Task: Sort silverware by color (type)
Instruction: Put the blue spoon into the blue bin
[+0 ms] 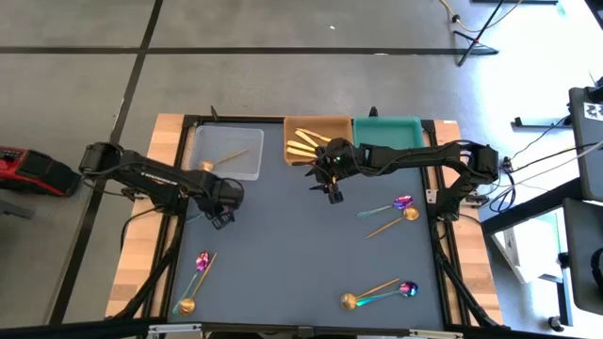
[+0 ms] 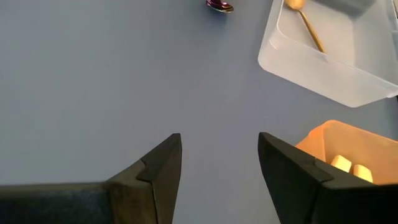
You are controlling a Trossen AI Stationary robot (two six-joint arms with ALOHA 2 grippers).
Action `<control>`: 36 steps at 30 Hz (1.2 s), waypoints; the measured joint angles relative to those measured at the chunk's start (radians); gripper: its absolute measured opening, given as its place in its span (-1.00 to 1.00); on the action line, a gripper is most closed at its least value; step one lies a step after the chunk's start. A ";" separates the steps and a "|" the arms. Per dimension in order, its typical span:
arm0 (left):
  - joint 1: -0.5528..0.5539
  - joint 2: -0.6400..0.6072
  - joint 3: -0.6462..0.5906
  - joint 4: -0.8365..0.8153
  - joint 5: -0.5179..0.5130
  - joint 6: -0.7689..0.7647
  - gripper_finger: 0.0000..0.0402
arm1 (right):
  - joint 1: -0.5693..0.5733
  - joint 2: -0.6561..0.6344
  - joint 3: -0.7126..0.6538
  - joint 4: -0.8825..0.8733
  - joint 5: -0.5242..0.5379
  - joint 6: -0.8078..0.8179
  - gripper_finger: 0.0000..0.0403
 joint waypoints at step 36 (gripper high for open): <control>-0.171 -0.045 0.178 0.585 -0.730 0.566 -0.93 | 0.001 -0.134 -0.107 0.093 -0.119 0.134 -0.02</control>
